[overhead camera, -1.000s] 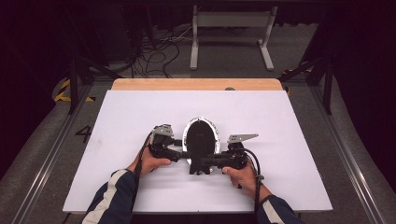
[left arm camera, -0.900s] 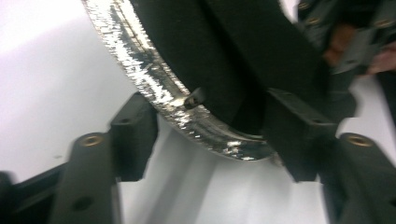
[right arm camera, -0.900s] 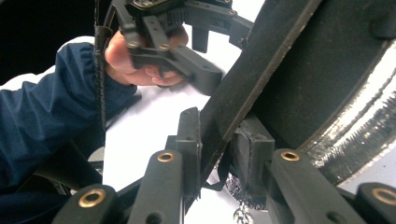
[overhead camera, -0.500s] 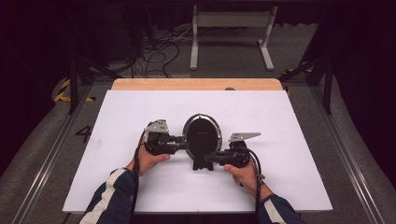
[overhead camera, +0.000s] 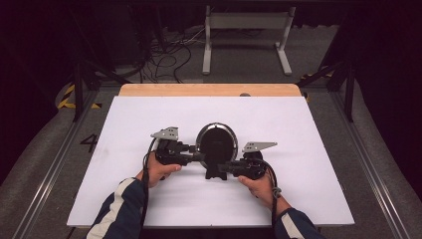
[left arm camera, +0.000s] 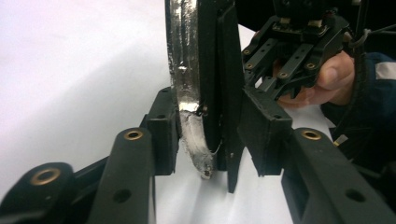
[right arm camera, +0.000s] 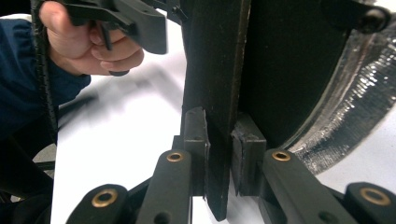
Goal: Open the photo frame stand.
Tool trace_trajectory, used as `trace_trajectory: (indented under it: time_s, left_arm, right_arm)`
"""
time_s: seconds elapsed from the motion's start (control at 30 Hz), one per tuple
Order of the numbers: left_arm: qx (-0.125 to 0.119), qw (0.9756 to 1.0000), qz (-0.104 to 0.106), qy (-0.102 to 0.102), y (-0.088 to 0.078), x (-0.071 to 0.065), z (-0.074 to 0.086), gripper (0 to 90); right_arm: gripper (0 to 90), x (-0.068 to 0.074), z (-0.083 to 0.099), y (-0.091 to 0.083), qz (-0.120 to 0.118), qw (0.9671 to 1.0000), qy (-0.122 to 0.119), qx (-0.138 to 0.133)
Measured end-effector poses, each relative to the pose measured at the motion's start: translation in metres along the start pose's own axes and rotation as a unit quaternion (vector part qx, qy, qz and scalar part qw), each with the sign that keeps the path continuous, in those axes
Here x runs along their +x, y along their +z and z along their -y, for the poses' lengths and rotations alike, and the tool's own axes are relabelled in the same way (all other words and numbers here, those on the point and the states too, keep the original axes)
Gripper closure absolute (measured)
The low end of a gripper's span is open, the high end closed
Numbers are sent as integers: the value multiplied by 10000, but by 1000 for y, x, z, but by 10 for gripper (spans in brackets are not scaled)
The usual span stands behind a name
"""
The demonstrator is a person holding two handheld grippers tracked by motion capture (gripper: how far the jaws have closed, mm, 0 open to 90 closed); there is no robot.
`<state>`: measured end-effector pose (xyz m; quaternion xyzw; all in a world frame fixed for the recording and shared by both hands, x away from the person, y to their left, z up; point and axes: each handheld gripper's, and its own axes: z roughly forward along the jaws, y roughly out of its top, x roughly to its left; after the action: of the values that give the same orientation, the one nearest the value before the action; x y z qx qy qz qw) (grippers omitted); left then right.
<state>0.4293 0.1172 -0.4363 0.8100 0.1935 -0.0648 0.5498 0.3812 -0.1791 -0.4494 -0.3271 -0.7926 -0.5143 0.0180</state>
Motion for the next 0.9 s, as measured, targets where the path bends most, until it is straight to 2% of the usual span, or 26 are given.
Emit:
trace_trajectory:
  time_s: [0.03,0.07,0.1,0.17,0.23,0.27,0.37,0.43,0.6,0.63,0.67,0.7,0.73,0.77,0.8,0.87,0.9]
  left_arm:
    - [8,10000,21,-19,1,0,0,604]
    - [74,9997,-232,72,1,-1,-1,642]
    - [117,9992,-362,154,1,-2,-2,679]
    - [109,9989,-436,125,1,-3,-2,726]
    - [133,9984,-528,128,1,-4,-3,724]
    - [120,9978,-623,188,2,-6,-4,725]
    - [149,9949,-906,414,3,-12,-7,730]
    - [149,9915,-1135,619,4,-17,-9,726]
    - [99,9785,-1754,1078,4,-26,-12,725]
    - [117,9756,-1850,1175,4,-27,-12,730]
    - [140,9698,-2055,1307,5,-29,-12,731]
    - [140,9698,-2055,1307,5,-29,-12,738]
    - [152,9655,-2180,1419,5,-30,-12,738]
    - [175,9626,-2257,1489,6,-31,-10,739]
    - [175,9626,-2257,1489,6,-31,-10,740]
    - [146,9611,-2290,1539,7,-31,-7,739]
    - [105,9622,-2263,1515,6,-32,-5,739]
  right_arm:
    - [790,0,0,0,31,10000,-16,-1]
    - [789,0,0,0,37,10000,-17,-4]
    - [789,0,0,1,40,10000,-13,-14]
    - [786,1,0,1,90,10000,14,-20]
    - [785,2,0,1,111,9999,22,-29]
    - [773,3,-1,2,234,9997,15,-36]
    - [765,1,-1,2,304,9995,58,-51]
    - [767,0,-1,2,281,9995,98,-78]
    - [756,3,-6,-1,206,9996,140,-155]
    - [753,4,-7,-2,230,9995,144,-146]
    - [752,5,-7,-2,254,9995,110,-122]
    - [752,5,-7,-2,254,9995,110,-122]
    - [748,7,-8,-2,279,9995,102,-75]
    - [745,7,-8,-2,302,9995,85,-67]
    - [745,7,-8,-2,302,9995,85,-67]
    - [741,7,-8,-1,343,9994,95,-50]
    - [742,6,-7,0,336,9994,63,-35]
